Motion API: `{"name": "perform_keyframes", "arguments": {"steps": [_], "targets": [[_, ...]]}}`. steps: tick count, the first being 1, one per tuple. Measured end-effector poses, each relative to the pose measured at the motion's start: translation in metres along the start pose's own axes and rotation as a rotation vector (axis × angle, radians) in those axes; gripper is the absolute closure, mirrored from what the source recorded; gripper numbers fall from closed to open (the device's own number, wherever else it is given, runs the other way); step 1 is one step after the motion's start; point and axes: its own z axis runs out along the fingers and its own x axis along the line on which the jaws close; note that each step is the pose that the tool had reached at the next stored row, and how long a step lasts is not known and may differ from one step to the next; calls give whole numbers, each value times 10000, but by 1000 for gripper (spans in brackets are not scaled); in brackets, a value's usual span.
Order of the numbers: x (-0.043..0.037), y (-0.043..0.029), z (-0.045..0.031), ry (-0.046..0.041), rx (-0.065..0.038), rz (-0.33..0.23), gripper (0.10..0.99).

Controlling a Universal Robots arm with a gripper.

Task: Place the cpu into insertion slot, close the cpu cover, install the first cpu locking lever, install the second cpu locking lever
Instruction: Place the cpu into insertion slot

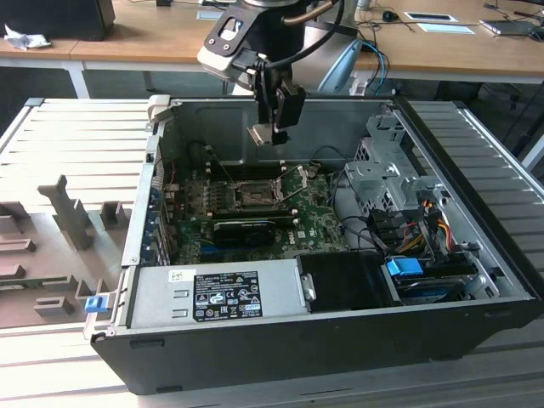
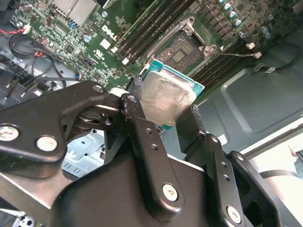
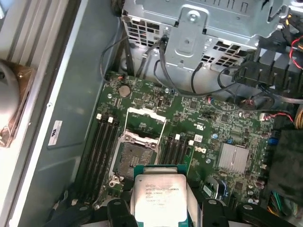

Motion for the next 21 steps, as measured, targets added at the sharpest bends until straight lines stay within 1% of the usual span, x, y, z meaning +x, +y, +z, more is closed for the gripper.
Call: {"name": "perform_keyframes", "arguments": {"steps": [10, 21], "targets": [[-1, -5, 55, -8, -2, 101, 557], [-2, -8, 93, -8, -2, 102, 557]]}}
